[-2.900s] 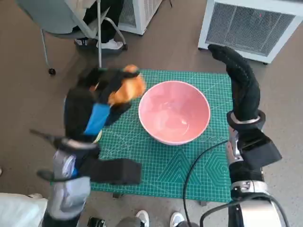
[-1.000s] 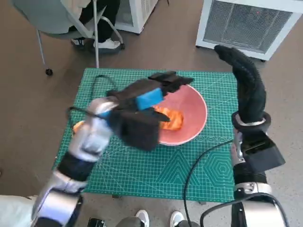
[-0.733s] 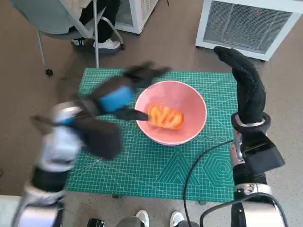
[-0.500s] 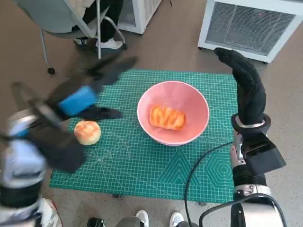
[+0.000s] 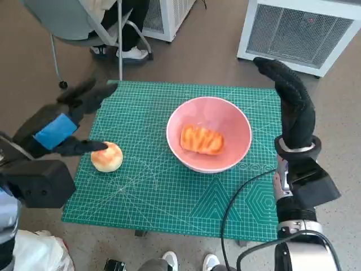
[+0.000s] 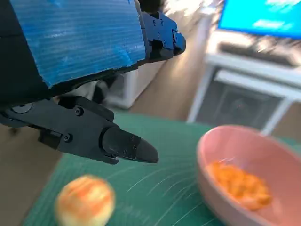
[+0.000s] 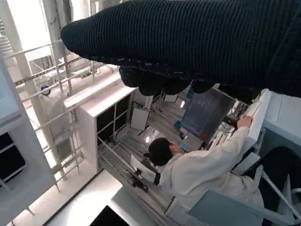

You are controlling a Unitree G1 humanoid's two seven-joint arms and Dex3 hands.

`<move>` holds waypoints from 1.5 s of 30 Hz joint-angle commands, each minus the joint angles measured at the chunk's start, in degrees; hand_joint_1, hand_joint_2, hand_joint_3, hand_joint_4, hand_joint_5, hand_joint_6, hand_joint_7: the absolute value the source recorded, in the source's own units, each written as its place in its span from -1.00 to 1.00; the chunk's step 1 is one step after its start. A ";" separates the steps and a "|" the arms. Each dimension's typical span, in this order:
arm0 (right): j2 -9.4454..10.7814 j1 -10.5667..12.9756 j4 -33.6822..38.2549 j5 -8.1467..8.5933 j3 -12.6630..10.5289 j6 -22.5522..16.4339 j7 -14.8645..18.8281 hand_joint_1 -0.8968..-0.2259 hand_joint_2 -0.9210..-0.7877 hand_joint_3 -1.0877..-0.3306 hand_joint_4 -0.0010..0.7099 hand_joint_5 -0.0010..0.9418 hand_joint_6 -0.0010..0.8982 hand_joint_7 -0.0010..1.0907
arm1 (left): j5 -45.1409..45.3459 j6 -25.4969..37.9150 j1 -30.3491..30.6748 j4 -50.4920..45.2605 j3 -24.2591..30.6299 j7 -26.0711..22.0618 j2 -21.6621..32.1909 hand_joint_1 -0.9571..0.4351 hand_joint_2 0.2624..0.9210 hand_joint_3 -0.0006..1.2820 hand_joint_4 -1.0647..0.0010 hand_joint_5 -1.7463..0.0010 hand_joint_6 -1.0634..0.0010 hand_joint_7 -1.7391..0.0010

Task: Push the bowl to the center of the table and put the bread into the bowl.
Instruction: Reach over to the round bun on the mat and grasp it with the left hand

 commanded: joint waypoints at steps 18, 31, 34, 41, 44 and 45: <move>0.43 -0.53 1.34 2.79 0.01 1.47 4.28 -0.04 -1.00 -0.15 0.00 -1.00 -0.54 -0.41 | 2.60 -1.58 -1.52 15.60 -9.26 -0.27 0.03 0.06 0.81 -1.00 0.93 1.00 0.61 0.98; -0.52 -0.42 1.30 1.91 -0.28 1.50 4.64 -0.04 -1.00 -0.16 0.00 -1.00 -0.54 -0.41 | 7.38 3.58 -7.15 24.87 -18.14 -5.24 -0.13 0.01 0.84 -0.99 0.99 1.00 0.65 1.00; -0.68 -0.34 1.20 1.58 -0.29 1.46 4.41 -0.03 -1.00 -0.16 0.00 -1.00 -0.54 -0.41 | 8.45 5.66 -8.66 26.64 -20.11 -6.95 -0.55 0.00 0.83 -1.00 1.00 1.00 0.67 1.00; -0.90 -0.29 1.01 0.75 -0.33 1.36 3.72 -0.02 -1.00 -0.16 -0.01 -1.00 -0.54 -0.41 | 10.65 8.07 -10.92 29.99 -23.31 -7.91 -1.45 0.08 0.81 -1.00 0.89 0.98 0.58 0.97; -0.93 -0.30 0.87 0.23 -0.38 1.32 3.30 -0.03 -1.00 -0.16 -0.01 -1.00 -0.54 -0.41 | 11.86 6.31 -10.64 31.57 -23.82 -5.05 -1.96 0.15 0.81 -1.00 0.68 0.97 0.37 0.95; -0.93 -0.30 0.85 0.09 -0.41 1.31 3.20 -0.03 -1.00 -0.16 -0.01 -1.00 -0.54 -0.41 | 12.08 5.94 -10.61 31.92 -23.89 -4.48 -2.06 0.17 0.82 -1.00 0.64 0.98 0.33 0.95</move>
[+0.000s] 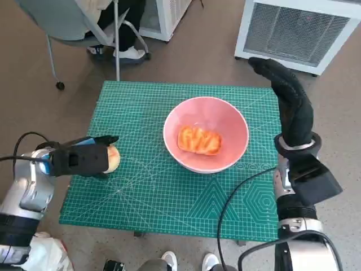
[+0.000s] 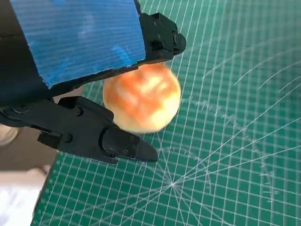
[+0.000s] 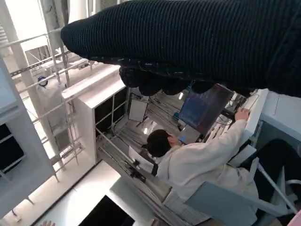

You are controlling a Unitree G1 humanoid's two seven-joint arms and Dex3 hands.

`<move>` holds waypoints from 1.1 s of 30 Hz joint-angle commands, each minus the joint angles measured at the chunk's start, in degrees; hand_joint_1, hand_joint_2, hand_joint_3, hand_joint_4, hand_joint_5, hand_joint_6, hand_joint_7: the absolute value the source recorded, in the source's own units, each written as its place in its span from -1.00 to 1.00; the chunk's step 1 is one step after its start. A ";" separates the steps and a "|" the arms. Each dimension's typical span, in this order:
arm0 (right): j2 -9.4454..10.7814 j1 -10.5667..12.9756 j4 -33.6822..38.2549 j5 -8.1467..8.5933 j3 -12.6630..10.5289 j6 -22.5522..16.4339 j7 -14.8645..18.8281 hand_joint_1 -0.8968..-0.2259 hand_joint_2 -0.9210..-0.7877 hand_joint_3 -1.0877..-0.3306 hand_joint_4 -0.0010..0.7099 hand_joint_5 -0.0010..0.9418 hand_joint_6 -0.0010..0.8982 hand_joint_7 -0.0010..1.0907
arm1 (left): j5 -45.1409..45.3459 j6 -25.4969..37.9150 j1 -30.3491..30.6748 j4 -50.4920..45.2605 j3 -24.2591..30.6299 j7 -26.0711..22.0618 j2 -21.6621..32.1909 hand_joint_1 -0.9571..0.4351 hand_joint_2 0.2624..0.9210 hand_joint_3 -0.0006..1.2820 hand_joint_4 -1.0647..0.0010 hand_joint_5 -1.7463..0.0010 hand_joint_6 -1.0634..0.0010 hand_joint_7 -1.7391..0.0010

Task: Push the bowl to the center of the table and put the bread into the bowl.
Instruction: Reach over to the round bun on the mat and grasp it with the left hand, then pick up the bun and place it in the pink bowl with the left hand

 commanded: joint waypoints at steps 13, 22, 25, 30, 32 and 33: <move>-0.37 0.58 0.46 -1.53 -0.36 0.02 -1.33 -0.03 -1.00 -0.16 -0.01 -1.00 -0.54 -0.41 | 1.53 -10.48 2.36 0.64 2.52 13.33 0.09 0.37 0.87 -0.76 -0.20 -0.46 -0.23 -0.12; -0.46 0.11 0.89 -1.75 -0.36 0.18 -1.69 -0.03 -1.00 -0.16 -0.01 -1.00 -0.54 -0.41 | -1.92 -8.97 2.72 -13.74 9.70 12.92 0.37 0.38 0.98 -0.87 -0.32 -0.40 -0.14 -0.29; -0.46 -0.06 1.07 -1.44 -0.35 0.34 -1.44 -0.03 -1.00 -0.16 -0.01 -1.00 -0.54 -0.41 | -2.66 -8.08 2.22 -17.81 11.59 13.53 -0.54 0.38 0.99 -0.89 -0.36 -0.35 -0.12 -0.32; -0.19 -0.33 1.40 -0.82 -0.27 0.63 -0.93 -0.02 -1.00 -0.16 -0.01 -1.00 -0.54 -0.41 | -3.26 -7.99 -0.67 -22.55 13.33 16.60 -3.47 0.38 0.99 -0.94 -0.45 -0.26 -0.16 -0.32; -0.08 -0.37 1.39 -0.79 -0.22 0.70 -0.91 -0.02 -1.00 -0.16 -0.01 -1.00 -0.54 -0.41 | -3.42 -8.47 -2.12 -23.58 13.33 18.05 -4.93 0.38 0.99 -0.95 -0.47 -0.23 -0.17 -0.34; -0.05 -0.41 1.44 -0.77 -0.22 0.73 -0.90 -0.02 -1.00 -0.16 -0.01 -1.00 -0.54 -0.41 | -3.42 -8.74 -2.88 -23.83 13.21 18.74 -5.69 0.38 0.99 -0.96 -0.48 -0.22 -0.17 -0.34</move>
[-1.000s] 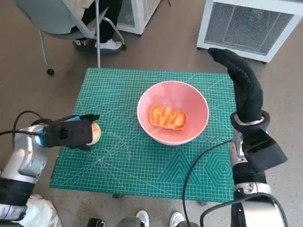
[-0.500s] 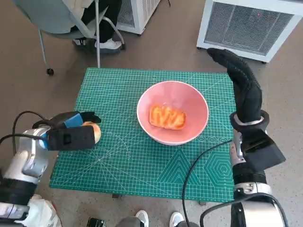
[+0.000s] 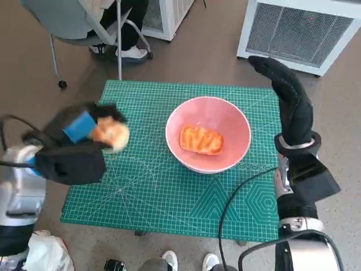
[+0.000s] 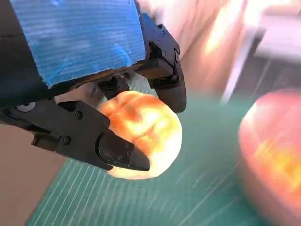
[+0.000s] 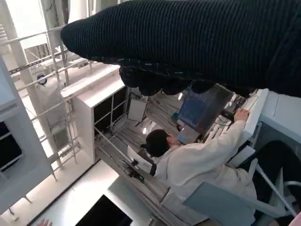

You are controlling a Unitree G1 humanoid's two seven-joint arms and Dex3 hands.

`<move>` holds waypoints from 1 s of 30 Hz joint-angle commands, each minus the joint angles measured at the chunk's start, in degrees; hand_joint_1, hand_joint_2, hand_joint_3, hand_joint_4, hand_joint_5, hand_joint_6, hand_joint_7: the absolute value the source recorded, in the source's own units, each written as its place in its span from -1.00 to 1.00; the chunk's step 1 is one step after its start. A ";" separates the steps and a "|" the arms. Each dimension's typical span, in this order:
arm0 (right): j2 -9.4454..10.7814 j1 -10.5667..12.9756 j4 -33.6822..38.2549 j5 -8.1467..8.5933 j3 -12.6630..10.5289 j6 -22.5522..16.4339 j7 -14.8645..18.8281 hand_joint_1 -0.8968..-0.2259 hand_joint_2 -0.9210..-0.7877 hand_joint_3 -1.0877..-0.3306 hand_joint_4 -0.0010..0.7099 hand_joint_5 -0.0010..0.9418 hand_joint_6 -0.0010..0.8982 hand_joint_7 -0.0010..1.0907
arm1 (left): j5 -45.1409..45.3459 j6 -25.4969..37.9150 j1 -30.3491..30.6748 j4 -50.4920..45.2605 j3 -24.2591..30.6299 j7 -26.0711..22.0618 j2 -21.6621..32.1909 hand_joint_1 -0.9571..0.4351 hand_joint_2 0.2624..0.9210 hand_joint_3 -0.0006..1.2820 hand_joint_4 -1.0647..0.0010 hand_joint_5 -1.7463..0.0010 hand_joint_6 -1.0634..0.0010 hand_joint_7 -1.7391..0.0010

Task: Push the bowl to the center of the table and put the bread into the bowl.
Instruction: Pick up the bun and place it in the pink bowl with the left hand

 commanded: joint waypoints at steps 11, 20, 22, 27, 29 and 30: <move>0.56 0.02 0.46 0.23 0.11 1.42 0.22 -0.03 -1.00 -0.17 0.00 -1.00 -0.55 -0.41 | 1.13 -6.62 -12.64 2.15 -6.40 8.60 -12.99 0.38 0.97 -0.99 -0.53 -0.14 -0.26 -0.33; 0.47 0.40 -0.34 -0.11 0.20 1.47 -0.04 -0.03 -1.00 -0.17 -0.01 -1.00 -0.55 -0.41 | 1.46 -14.30 -18.76 16.10 -11.92 10.46 -19.15 0.38 0.99 -0.97 -0.50 -0.14 -0.21 -0.37; 0.33 0.55 -0.56 -0.27 0.19 1.38 -0.12 -0.03 -1.00 -0.17 -0.01 -1.00 -0.55 -0.41 | 1.32 -15.35 -19.72 19.02 -12.91 10.42 -20.47 0.38 0.99 -0.95 -0.45 -0.17 -0.18 -0.40; -0.14 0.71 -0.75 0.14 -0.09 1.36 0.06 -0.03 -1.00 -0.17 -0.01 -1.00 -0.55 -0.41 | -0.27 -16.63 -21.68 25.96 -15.30 6.70 -23.17 0.38 1.00 -0.80 -0.27 -0.34 0.05 -0.48; -0.25 0.83 -0.92 0.34 -0.20 1.29 0.15 -0.03 -1.00 -0.17 -0.01 -1.00 -0.55 -0.41 | -0.92 -15.79 -22.22 27.98 -16.31 3.59 -23.68 0.32 0.97 -0.80 -0.04 0.00 0.27 -0.11; -0.29 0.88 -1.00 0.40 -0.24 1.27 0.17 -0.03 -1.00 -0.17 -0.01 -1.00 -0.55 -0.41 | -1.21 -15.22 -22.45 28.72 -16.73 2.01 -23.86 0.24 0.96 -0.84 0.26 0.31 0.50 0.12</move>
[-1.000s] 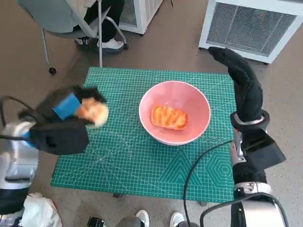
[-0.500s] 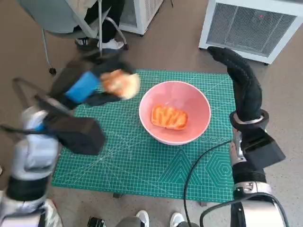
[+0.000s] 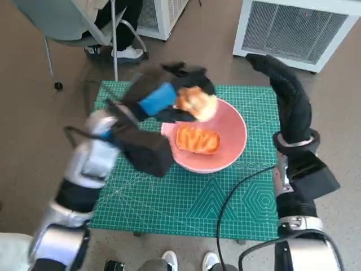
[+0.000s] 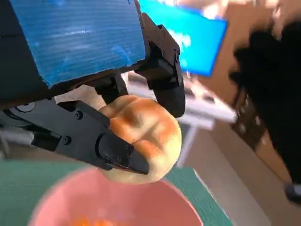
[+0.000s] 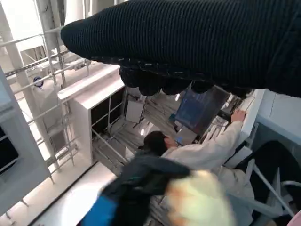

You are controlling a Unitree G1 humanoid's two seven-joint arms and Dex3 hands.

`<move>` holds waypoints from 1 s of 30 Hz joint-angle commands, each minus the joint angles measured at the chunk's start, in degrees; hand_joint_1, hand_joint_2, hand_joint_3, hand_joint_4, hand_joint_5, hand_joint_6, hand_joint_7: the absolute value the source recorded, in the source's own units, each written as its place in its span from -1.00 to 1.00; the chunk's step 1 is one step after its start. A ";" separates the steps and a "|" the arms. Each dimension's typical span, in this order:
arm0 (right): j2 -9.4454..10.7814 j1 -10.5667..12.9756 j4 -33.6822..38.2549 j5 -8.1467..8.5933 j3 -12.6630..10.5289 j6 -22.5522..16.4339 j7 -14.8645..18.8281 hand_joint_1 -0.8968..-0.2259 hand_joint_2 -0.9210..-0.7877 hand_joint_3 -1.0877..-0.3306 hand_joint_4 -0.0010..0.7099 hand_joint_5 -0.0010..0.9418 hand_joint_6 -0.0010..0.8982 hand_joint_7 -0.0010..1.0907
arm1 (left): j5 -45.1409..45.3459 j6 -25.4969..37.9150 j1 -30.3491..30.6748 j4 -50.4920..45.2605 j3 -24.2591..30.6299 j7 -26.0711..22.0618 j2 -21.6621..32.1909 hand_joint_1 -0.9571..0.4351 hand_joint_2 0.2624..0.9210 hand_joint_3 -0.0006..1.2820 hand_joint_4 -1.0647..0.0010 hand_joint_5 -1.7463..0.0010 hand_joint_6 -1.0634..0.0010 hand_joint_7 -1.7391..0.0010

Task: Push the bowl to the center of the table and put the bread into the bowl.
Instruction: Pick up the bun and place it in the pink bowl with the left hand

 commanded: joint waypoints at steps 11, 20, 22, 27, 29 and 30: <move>-0.67 1.98 -1.57 -0.12 -0.92 -0.33 -0.64 -0.04 -1.00 -0.16 0.01 -0.99 -0.56 -0.41 | -0.93 6.93 -2.56 4.75 -3.93 -14.03 -2.39 -0.16 0.92 -0.97 0.98 0.99 0.99 0.67; -0.60 1.77 -1.84 -0.04 -1.39 -0.19 -0.96 -0.03 -1.00 -0.16 0.01 -0.99 -0.57 -0.41 | -2.61 2.29 -1.31 5.82 -1.69 -11.23 -2.44 -0.27 0.96 -0.97 1.00 1.00 1.00 0.74; -0.64 1.75 -2.05 -0.35 -1.45 -0.15 -1.24 -0.02 -1.00 -0.16 0.01 -0.99 -0.57 -0.41 | -4.04 1.01 -1.12 5.83 -0.23 -10.46 -2.42 -0.28 0.98 -0.97 1.00 1.00 0.99 0.74; -0.86 1.50 -2.07 -0.58 -1.54 0.01 -1.62 0.00 -1.00 -0.16 0.01 -0.99 -0.56 -0.41 | -8.80 -2.59 0.23 5.39 4.36 -7.50 -2.91 -0.30 1.00 -0.92 1.00 1.00 0.95 0.73; -0.97 1.27 -2.08 -0.57 -1.59 0.21 -1.72 -0.01 -1.00 -0.16 0.01 -0.99 -0.56 -0.41 | -11.21 -5.39 1.31 5.28 6.76 -5.05 -3.73 -0.32 1.00 -0.87 0.99 1.00 0.92 0.72; -1.03 1.16 -2.16 -0.58 -1.62 0.35 -1.79 -0.01 -1.00 -0.16 0.01 -0.99 -0.56 -0.41 | -12.39 -6.98 1.81 5.39 7.98 -3.66 -4.27 -0.32 1.00 -0.85 0.99 1.00 0.91 0.72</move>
